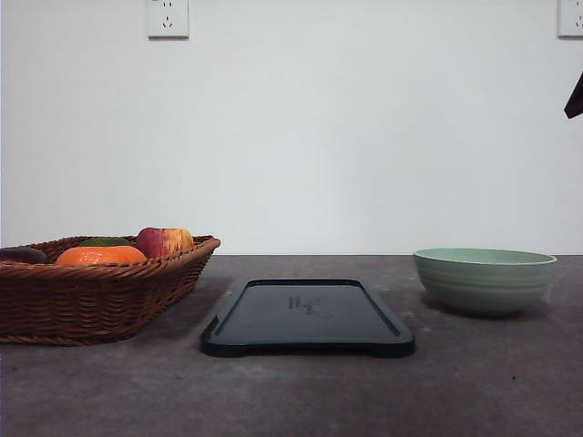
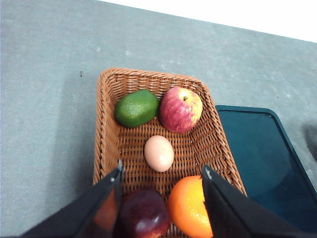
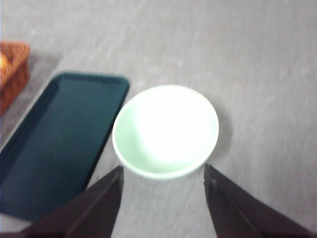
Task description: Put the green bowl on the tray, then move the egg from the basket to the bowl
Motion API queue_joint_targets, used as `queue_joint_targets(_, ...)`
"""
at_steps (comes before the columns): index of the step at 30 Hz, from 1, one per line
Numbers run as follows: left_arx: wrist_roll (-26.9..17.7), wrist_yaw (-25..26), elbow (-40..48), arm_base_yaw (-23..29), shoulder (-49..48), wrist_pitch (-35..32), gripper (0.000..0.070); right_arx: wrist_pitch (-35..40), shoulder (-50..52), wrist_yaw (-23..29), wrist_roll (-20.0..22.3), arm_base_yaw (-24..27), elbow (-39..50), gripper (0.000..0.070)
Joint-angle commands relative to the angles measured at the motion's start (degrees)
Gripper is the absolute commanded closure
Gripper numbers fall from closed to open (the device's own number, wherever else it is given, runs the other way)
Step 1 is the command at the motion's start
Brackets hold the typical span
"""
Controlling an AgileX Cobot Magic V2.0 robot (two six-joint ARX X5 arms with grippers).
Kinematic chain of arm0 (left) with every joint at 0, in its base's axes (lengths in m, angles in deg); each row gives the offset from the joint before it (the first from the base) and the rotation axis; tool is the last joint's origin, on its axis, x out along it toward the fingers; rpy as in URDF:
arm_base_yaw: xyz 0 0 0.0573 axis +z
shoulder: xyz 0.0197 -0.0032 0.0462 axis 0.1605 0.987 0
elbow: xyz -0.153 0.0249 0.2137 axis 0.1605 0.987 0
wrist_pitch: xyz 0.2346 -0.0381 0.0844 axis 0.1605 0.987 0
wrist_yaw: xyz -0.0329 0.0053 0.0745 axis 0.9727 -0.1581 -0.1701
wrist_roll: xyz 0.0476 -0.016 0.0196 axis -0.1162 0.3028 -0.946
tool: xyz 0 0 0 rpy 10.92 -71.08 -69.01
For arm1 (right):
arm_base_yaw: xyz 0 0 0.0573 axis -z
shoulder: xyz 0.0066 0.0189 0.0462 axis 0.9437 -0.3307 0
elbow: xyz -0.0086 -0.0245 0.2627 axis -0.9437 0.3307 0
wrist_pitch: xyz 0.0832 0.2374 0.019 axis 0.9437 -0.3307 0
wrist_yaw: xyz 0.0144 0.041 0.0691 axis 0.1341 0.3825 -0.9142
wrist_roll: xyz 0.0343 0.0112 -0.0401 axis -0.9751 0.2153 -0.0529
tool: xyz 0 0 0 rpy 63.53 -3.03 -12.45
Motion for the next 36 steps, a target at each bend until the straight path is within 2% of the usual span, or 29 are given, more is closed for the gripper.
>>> queue_joint_targets(1,-0.27,0.31,-1.18,0.0,0.22,-0.47,0.0386,-1.74,-1.54,0.0,-0.89,-0.07,-2.81,0.0377)
queue_joint_targets(10,0.11,0.31,-1.18,0.0,0.22,0.01,0.0389,-19.89,-15.45,0.38,-0.38,-0.07,-20.13,0.0378)
queue_joint_targets(14,0.11,0.65,-1.18,0.0,0.22,-0.08,0.0389,-26.79,-23.13,0.89,1.41,-0.07,-28.02,0.0378)
queue_joint_targets(20,0.13,1.49,-1.18,0.0,0.2,-0.15,0.0389,-34.82,-34.85,6.75,2.97,-0.07,-37.61,0.0378)
queue_joint_targets(26,1.59,1.5,-1.18,0.0,0.22,-0.38,0.039,-35.56,-44.23,7.88,4.39,-0.09,-43.01,0.0378)
queue_joint_targets(36,1.57,1.51,-1.18,0.0,0.22,-0.55,0.039,-29.23,-53.0,7.94,5.52,-0.07,-43.58,0.0384)
